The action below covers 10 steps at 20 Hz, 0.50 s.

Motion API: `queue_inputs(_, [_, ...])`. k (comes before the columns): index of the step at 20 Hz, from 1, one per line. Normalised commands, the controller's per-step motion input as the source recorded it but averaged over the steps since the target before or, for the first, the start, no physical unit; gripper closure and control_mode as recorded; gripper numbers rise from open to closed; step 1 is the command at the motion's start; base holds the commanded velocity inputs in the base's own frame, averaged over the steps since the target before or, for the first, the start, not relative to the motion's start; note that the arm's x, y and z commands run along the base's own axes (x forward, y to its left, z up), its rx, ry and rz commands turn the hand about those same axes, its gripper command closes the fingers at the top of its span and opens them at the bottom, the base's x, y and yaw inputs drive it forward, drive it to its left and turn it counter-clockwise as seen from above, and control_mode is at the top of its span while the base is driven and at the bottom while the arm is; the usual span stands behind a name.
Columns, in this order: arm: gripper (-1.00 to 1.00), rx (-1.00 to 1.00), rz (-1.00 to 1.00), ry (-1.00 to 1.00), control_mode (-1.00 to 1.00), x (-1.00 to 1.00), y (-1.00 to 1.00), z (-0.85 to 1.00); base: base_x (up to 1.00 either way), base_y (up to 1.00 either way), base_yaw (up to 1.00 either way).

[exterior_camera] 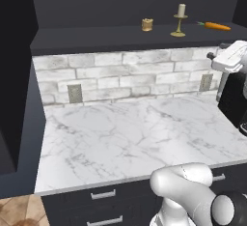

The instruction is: Pick the candle and candle from the dining table and place them in the open cabinet. Close the cabinet after placing the objects.

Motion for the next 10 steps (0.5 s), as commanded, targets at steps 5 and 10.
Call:
queue_inputs(5, [-1.00, 0.13, 0.04, -0.01, -1.00, -0.26, -0.28, 0.00, 0.00, 0.00, 0.00])
queue_inputs(10, [-1.00, 0.16, 0.10, 0.00, -1.00, -0.25, -0.37, 0.00, 0.00, 0.00, 0.00])
